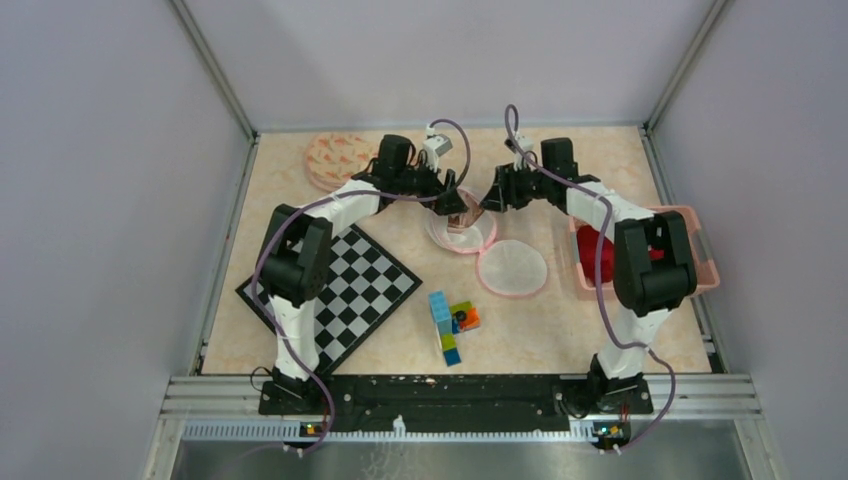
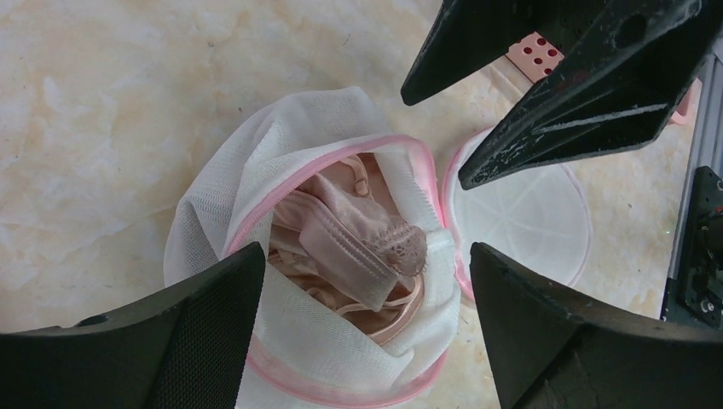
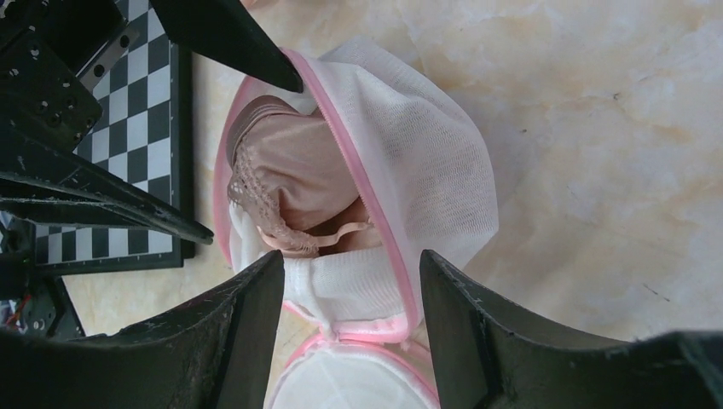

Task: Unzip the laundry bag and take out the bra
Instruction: Pick up the bra from the laundry bag.

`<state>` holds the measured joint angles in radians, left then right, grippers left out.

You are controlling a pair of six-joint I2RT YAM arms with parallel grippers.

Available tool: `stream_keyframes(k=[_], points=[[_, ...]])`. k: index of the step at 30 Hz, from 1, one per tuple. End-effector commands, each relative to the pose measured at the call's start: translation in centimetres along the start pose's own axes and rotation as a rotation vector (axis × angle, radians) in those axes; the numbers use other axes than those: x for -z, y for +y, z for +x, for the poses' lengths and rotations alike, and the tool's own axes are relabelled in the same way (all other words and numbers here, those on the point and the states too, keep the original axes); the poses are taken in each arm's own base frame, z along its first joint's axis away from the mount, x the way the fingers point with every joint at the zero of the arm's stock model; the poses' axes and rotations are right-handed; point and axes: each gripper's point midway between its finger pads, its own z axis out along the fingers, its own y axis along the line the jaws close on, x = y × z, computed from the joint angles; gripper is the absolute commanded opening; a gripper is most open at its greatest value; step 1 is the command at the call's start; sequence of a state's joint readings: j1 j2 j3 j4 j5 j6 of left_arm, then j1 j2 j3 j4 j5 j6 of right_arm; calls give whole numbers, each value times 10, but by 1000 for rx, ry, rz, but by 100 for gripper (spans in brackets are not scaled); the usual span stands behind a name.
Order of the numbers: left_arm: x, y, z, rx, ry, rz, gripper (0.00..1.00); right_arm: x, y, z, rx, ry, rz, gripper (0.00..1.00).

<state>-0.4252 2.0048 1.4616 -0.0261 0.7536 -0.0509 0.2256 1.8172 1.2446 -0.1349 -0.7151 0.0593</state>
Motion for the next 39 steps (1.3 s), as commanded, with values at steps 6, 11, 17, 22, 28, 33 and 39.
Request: stream_keyframes(k=[6,11,17,22,28,33,39], points=[[-7,2,-11,36,-22,4,85,-22,-8,-32,90,-68,64,59],[-4,-22,-22,-6,-49,110,44,-28,-23,-31,88,-67,143,57],[5,-48,-38,-46,-75,203,3,-35,-33,-23,76,-46,177,55],[26,-84,-59,-128,-117,336,0,-37,-41,-19,73,-34,209,46],[47,-118,-82,-217,-171,457,0,-38,-43,-18,74,-26,209,31],[63,-143,-95,-239,-202,571,0,-39,-44,-17,77,-19,210,16],[86,-172,-104,-258,-255,696,0,-39,-43,-14,81,-12,210,0]])
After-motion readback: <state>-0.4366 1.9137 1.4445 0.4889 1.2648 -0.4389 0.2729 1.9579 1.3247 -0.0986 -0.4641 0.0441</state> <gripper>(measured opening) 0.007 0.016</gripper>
